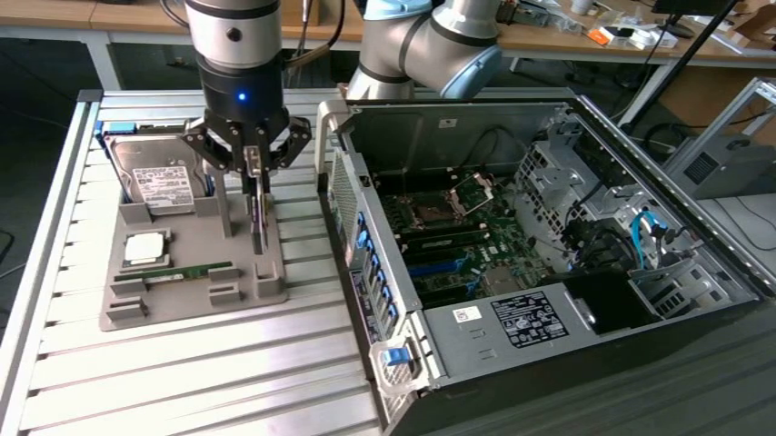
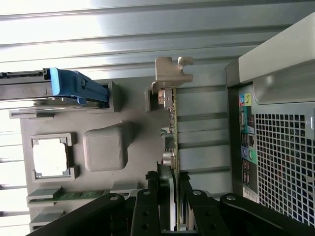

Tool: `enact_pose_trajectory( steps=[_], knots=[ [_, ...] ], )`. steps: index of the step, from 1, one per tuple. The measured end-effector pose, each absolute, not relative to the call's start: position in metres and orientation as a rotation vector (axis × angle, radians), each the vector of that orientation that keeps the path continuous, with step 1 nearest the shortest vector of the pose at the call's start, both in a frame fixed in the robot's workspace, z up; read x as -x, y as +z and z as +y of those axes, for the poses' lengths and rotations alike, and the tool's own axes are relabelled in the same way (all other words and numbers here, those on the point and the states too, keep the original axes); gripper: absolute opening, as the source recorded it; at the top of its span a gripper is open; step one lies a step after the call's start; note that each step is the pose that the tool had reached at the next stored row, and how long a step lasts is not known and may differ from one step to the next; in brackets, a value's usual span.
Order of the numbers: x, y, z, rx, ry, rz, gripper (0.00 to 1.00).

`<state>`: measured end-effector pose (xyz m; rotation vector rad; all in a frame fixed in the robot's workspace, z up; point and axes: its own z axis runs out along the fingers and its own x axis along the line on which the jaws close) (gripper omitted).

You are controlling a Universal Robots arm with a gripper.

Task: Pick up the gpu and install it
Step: 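Pick up the gpu and move the gpu toward the slot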

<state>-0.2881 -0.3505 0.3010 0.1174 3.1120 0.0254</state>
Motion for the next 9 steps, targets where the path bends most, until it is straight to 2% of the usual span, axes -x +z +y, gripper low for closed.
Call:
enact_pose_trajectory(
  steps=[9],
  knots=[
    [0.2881, 0.3030, -0.3505, -0.117, 0.025, 3.112, 0.27]
  ],
)
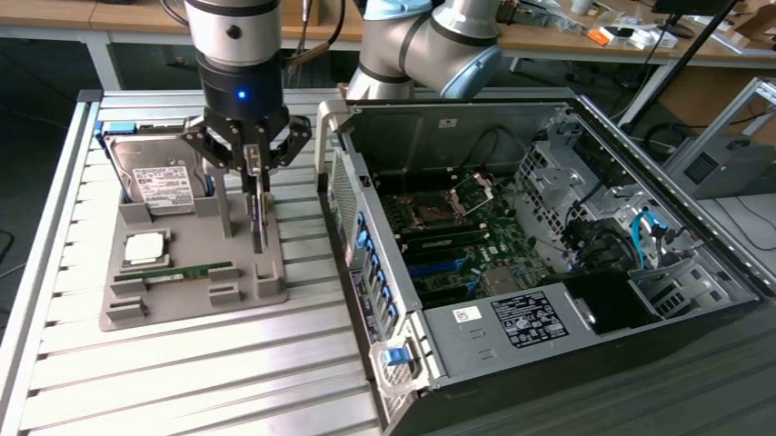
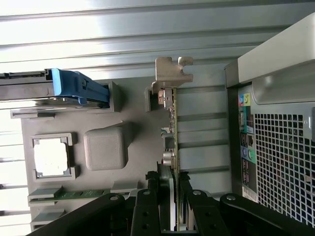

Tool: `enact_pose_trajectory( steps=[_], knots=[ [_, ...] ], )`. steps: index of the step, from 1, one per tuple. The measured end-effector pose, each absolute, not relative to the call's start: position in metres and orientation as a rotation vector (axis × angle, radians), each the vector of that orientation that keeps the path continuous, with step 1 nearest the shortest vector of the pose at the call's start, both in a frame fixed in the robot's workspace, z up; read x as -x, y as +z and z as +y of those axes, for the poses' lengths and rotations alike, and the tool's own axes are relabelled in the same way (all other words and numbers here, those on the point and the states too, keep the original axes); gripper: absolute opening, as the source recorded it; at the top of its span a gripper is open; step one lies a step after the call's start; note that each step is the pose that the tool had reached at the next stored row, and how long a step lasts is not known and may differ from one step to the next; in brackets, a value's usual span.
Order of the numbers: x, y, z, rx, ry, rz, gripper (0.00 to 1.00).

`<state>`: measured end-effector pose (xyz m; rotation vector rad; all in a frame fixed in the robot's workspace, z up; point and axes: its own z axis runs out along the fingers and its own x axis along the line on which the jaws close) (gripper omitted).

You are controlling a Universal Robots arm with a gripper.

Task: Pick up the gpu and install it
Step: 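Pick up the gpu and move the gpu toward the slot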

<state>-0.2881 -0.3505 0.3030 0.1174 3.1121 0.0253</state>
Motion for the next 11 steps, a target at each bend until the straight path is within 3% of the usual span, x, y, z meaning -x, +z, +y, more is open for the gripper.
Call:
enact_pose_trajectory(
  steps=[11],
  knots=[
    [0.2881, 0.3054, -0.3505, -0.117, 0.025, 3.112, 0.27]
  ],
)
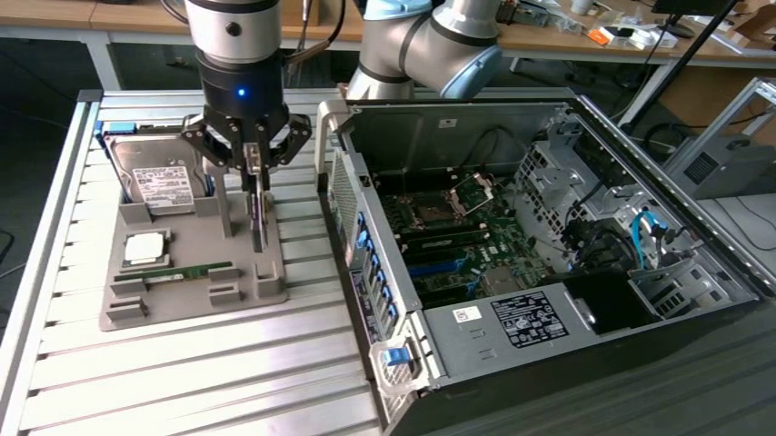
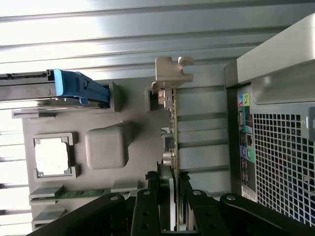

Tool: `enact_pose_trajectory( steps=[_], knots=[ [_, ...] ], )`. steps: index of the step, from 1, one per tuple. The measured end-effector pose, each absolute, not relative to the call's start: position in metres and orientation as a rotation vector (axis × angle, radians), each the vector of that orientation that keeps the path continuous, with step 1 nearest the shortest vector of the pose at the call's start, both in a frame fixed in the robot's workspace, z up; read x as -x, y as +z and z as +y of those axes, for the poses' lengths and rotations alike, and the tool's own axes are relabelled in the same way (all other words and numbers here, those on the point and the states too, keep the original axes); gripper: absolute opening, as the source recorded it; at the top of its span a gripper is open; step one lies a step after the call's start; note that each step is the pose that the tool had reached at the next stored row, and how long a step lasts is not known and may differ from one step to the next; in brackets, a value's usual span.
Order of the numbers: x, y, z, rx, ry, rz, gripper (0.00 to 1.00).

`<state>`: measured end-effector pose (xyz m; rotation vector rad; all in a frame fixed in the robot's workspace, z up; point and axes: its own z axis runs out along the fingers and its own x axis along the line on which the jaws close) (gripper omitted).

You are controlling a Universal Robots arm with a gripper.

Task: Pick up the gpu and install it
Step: 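Pick up the gpu and move the gpu toward the slot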

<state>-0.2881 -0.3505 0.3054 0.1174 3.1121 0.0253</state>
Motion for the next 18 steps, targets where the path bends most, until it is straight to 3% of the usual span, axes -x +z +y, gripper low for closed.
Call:
enact_pose_trajectory(
  steps=[18],
  knots=[
    [0.2881, 0.3109, -0.3505, -0.117, 0.026, 3.112, 0.27]
  ],
)
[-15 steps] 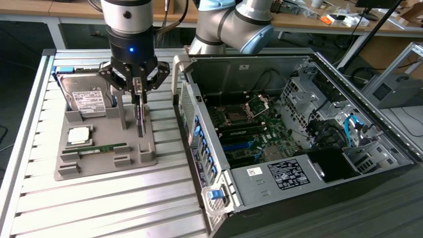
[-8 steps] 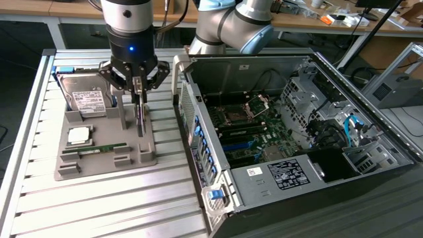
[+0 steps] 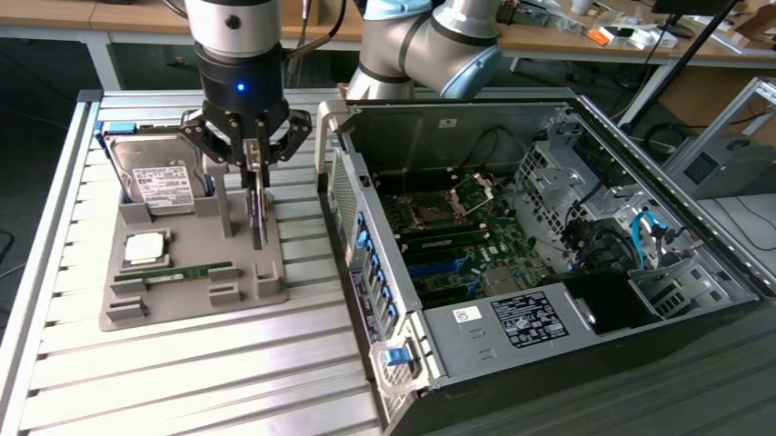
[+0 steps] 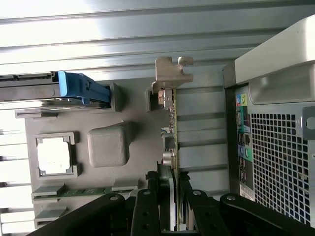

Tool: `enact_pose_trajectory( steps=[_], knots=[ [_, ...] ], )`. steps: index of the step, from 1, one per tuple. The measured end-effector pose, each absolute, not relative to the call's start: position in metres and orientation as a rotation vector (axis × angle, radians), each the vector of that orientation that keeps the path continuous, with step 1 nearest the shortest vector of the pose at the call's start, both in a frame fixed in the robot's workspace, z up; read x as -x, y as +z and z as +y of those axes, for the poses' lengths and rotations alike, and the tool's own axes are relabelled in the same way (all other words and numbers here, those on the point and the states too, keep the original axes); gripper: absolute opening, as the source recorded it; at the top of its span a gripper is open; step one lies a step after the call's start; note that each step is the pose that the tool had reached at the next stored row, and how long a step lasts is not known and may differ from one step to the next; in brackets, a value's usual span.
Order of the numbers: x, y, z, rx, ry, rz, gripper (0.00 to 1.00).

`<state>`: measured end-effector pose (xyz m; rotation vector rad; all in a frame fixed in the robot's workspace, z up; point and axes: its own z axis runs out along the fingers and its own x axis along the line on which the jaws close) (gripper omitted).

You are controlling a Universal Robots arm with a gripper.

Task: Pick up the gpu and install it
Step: 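Pick up the gpu and move the gpu toward the slot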

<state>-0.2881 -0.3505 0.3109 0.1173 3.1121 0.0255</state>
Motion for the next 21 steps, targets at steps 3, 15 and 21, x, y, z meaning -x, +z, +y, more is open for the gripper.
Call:
enact_pose_trajectory(
  steps=[3, 15, 21],
  knots=[
    [0.2881, 0.3118, -0.3505, -0.117, 0.026, 3.112, 0.27],
    [0.2881, 0.3151, -0.3505, -0.117, 0.026, 3.112, 0.27],
    [0.2881, 0.3171, -0.3505, -0.117, 0.026, 3.112, 0.27]
  ],
)
